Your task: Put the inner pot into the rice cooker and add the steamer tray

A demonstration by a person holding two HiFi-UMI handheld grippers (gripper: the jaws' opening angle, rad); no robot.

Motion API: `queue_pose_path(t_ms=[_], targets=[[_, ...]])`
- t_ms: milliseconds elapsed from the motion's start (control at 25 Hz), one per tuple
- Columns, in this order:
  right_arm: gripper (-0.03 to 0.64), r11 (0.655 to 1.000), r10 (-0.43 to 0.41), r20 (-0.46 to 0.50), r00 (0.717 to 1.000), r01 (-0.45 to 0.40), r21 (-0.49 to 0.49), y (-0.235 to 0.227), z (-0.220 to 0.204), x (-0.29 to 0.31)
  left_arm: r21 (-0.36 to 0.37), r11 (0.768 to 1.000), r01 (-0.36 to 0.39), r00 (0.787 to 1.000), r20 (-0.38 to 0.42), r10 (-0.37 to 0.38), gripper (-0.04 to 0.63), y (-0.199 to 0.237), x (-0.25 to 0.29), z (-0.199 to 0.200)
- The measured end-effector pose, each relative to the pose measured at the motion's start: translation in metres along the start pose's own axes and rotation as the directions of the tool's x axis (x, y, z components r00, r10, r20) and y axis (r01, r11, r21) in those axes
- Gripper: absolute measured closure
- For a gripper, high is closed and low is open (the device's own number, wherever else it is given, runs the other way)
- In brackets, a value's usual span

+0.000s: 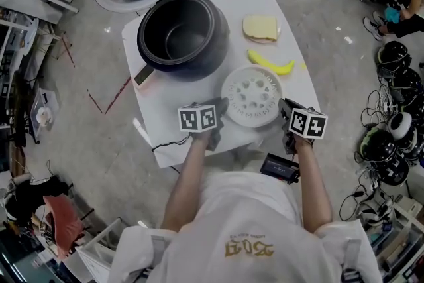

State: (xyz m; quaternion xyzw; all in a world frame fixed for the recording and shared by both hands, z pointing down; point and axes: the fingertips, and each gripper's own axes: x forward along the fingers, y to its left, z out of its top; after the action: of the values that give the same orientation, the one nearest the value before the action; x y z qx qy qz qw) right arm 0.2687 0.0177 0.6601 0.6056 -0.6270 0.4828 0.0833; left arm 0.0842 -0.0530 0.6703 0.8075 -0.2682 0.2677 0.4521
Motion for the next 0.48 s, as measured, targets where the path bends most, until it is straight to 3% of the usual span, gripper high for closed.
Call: queue_pose_path(t_ms=[480], targets=[[0.574,0.998,0.065,0.064,0.996,-0.066,0.022,0.015,0.027,-0.024,0.015,1.0,0.016,0.997,0.071,-0.017,0.539,-0.026,-0.024,0.026]])
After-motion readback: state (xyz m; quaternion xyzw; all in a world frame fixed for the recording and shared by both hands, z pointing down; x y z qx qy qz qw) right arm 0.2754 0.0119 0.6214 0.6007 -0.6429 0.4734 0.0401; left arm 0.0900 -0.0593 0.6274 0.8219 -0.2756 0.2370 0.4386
